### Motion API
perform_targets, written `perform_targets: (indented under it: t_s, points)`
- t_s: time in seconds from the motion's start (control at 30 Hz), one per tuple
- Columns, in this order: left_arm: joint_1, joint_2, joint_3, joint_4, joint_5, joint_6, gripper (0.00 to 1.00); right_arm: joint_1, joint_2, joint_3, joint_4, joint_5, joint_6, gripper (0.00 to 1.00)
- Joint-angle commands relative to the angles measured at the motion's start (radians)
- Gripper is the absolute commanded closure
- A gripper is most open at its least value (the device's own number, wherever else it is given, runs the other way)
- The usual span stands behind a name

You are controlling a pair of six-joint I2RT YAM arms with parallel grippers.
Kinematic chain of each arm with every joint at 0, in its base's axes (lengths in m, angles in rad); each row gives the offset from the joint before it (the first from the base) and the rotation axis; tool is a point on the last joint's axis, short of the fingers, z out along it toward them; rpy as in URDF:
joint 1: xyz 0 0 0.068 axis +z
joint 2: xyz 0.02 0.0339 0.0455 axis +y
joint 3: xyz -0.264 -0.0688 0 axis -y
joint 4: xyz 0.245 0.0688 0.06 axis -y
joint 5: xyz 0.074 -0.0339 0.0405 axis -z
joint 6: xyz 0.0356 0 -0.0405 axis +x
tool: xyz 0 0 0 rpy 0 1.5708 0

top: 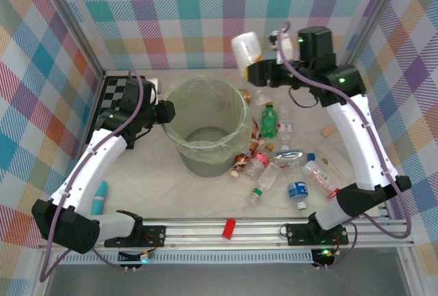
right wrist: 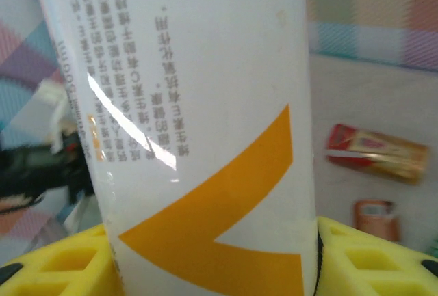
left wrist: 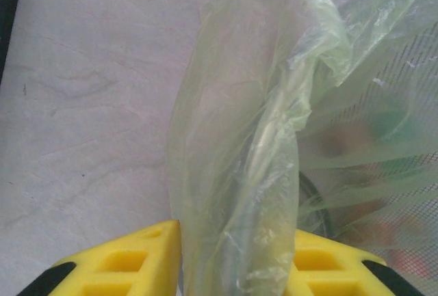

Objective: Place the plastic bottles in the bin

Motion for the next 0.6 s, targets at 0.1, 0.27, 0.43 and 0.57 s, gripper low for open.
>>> perform_targets:
  t_s: [0.1, 0.27, 0.43, 0.57]
  points:
    - [-0.01, 0.026, 0.046, -0.071, -0.041, 0.044, 0.74, 0.208, 0.195, 0.161, -0.191, 0.018, -0.094, 0.59]
    - [-0.009, 0.034, 0.047, -0.063, -0.049, 0.041, 0.79, 0.279, 0.318, 0.222, -0.261, 0.093, -0.101, 0.59]
    - [-0.009, 0.04, 0.051, -0.056, -0.067, 0.038, 0.82, 0.315, 0.376, 0.2, -0.277, 0.118, -0.092, 0.59]
    - [-0.01, 0.043, 0.051, -0.05, -0.079, 0.033, 0.83, 0.325, 0.4, 0.128, -0.246, 0.142, -0.072, 0.58]
